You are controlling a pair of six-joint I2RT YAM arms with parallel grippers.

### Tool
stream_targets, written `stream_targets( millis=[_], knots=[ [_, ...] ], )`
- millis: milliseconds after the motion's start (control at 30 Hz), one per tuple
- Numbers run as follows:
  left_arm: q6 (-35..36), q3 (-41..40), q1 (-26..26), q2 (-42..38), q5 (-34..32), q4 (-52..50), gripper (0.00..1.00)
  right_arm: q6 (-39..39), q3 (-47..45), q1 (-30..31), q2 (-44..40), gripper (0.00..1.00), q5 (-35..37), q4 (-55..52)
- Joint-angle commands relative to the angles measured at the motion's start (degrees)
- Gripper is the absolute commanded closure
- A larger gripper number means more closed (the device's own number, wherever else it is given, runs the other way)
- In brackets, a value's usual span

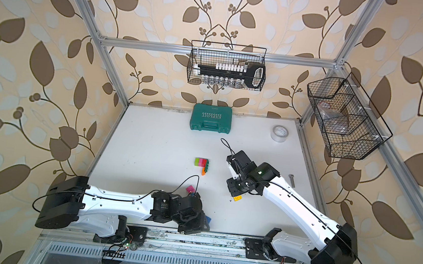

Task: Assemble the letter r with lego
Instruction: Adjust the lego brick at the center of the board.

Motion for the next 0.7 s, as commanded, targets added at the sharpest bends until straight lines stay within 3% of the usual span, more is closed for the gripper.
stream_targets(
  millis=[0,267,667],
  knots=[
    [1.5,2.7,0.6,3.1,4.0,0.6,0.59,-0.7,0.6,-0.4,0.4,1.0,-0.8,0.2],
    [2.5,3.6,2.2,8.6,6.5,0.9,0.6,-1.4,0.6,-1.1,-0.2,1.0,-0.9,0.2],
    [11.5,11.6,8.9,16.0,10.1,-5.8,0.63,-2.3,1.6,-1.6,-1.0,1.0,-1.2,-0.8]
  ],
)
